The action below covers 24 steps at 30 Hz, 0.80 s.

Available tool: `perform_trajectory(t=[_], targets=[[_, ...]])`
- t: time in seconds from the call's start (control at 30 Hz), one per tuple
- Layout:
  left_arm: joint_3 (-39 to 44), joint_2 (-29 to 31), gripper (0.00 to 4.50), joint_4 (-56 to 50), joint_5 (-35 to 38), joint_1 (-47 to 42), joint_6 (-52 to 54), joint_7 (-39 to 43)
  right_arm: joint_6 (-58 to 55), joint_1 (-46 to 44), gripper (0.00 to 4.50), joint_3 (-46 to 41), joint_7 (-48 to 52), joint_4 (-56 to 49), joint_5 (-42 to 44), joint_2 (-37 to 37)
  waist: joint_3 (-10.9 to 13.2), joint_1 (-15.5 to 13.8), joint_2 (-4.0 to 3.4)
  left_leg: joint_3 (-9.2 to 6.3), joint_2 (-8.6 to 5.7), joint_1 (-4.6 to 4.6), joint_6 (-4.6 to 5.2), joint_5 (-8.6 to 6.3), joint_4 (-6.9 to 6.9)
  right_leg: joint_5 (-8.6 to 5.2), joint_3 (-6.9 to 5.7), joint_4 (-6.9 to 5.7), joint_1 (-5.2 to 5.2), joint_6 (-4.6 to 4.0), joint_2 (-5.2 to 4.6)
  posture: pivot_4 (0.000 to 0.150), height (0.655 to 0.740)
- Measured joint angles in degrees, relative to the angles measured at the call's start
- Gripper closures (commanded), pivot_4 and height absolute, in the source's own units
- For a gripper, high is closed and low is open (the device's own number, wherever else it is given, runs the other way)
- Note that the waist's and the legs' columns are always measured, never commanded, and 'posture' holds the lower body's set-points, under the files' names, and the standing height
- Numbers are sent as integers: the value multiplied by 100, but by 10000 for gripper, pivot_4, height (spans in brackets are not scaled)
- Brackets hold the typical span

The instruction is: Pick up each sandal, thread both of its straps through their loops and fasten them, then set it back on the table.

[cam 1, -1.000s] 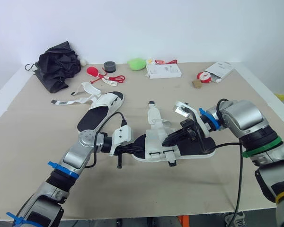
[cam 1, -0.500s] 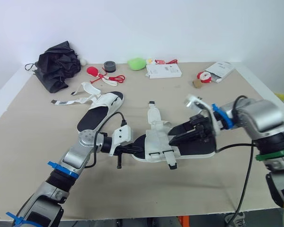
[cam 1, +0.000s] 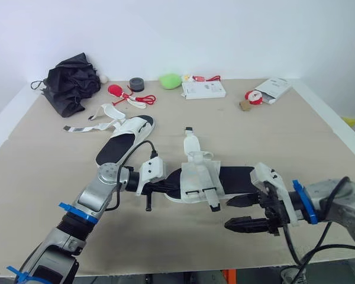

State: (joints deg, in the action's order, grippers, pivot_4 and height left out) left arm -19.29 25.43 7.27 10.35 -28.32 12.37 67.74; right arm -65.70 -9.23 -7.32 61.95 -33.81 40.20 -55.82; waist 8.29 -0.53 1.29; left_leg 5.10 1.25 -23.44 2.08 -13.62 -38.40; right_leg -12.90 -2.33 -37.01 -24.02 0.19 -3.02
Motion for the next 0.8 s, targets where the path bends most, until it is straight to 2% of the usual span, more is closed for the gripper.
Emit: perform_trajectory(t=[0.3,0.5,0.6,0.73,0.8], targets=[[-53,-13,45000,20,0,-56,-5,56,-288,-371,7783,105,-666,18,593,577,4,-6,7,-3,0,3,0,-2,8,-10,-2,3,5,-8,3,1500,7400],[-57,-23,45000,21,0,-58,-7,29,-416,-506,7783,528,-879,26,798,727,7,-8,14,-3,-1,1,0,-3,8,-11,-2,5,4,-8,0,1500,7400],[-55,-23,45000,20,0,-51,-7,20,-416,-512,15693,581,-900,38,830,725,8,-8,15,-4,0,2,0,-3,8,-11,-2,6,5,-8,1,1500,7400],[-54,-23,45000,14,0,-43,-7,12,-394,-599,36741,746,-988,200,821,742,8,-7,15,-4,0,2,0,-3,8,-11,-3,5,5,-7,1,1500,7400],[-54,-23,45000,14,0,-41,-9,11,-378,-637,44772,777,-998,265,807,742,8,-7,16,-4,0,2,0,-3,8,-11,-3,6,5,-7,0,1500,7400]])
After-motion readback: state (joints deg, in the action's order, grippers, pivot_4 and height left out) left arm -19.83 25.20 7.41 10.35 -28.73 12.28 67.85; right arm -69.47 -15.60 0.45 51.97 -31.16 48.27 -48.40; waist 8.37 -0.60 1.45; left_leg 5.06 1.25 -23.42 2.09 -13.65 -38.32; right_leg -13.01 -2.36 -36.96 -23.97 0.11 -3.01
